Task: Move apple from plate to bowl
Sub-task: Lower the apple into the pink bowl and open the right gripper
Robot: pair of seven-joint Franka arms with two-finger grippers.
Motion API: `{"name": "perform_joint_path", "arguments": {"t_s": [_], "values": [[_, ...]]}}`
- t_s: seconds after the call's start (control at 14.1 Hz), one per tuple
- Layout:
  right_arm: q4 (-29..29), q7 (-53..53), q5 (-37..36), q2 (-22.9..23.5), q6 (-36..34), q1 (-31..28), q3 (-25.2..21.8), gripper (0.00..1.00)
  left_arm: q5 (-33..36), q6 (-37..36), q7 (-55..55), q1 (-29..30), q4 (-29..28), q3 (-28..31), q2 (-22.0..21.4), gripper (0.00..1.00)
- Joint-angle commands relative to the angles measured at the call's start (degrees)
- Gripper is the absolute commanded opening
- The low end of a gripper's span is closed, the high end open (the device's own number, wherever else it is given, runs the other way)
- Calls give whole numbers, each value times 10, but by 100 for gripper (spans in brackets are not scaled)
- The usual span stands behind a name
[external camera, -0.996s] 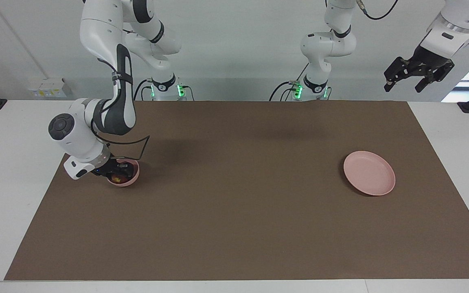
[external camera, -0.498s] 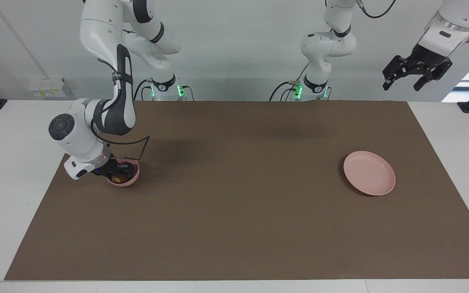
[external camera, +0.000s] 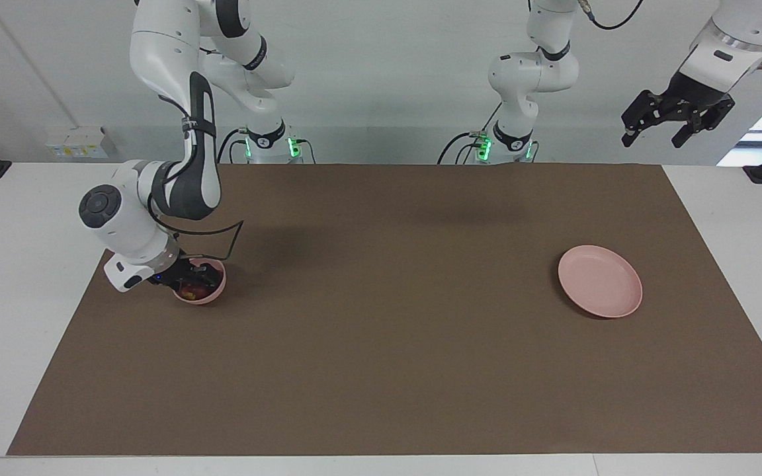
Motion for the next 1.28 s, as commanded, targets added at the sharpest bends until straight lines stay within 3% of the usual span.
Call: {"name": "perform_joint_path", "arguments": {"t_s": [0.0,0.57,1.0,1.21], "values": [[-6,3,1,-3,13,-5,5,100,8,13,-6,5,-24,-6,-18,100],[18,7,0,-15,1,-1,8,100,7,14,6,-1,-26,-7,-18,100],[25,12,-39,-79,-8,12,9,100,7,10,25,-1,-31,-7,-21,100],[36,66,-51,-125,-63,19,9,100,7,11,25,-1,-31,-7,-21,100]]}}
